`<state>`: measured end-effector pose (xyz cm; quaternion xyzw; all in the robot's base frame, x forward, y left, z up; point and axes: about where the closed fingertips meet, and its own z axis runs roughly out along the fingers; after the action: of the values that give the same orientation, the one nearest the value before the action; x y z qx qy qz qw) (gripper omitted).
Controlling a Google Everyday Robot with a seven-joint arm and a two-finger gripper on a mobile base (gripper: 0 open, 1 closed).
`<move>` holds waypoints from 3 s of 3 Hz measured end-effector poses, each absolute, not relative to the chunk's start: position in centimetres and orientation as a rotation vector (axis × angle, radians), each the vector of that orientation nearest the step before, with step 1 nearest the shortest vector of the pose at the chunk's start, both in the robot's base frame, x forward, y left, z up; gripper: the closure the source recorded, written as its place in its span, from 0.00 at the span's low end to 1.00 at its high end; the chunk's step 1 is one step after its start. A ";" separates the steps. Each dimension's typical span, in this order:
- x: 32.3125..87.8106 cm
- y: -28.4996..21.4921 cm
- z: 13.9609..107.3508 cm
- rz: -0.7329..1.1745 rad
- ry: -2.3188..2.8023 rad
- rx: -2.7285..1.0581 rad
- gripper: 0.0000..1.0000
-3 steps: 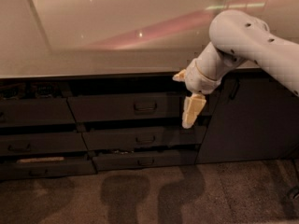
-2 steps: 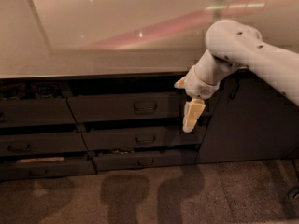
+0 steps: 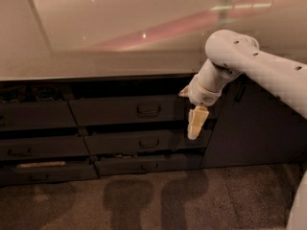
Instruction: Open top drawer
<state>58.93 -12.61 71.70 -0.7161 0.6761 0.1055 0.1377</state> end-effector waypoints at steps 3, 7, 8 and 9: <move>55.7 -12.2 71.8 0.091 1.563 -2.089 0.00; 64.2 -16.4 71.4 0.194 1.736 -1.992 0.00; 64.1 -16.4 71.3 0.196 1.737 -1.993 0.00; 65.1 -17.1 69.3 0.229 1.799 -1.989 0.00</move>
Offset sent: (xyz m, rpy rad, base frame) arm -0.0326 -0.0009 0.0095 0.0781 -0.4024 0.1617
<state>65.11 -17.13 69.32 -0.7203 0.6515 0.0828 0.2233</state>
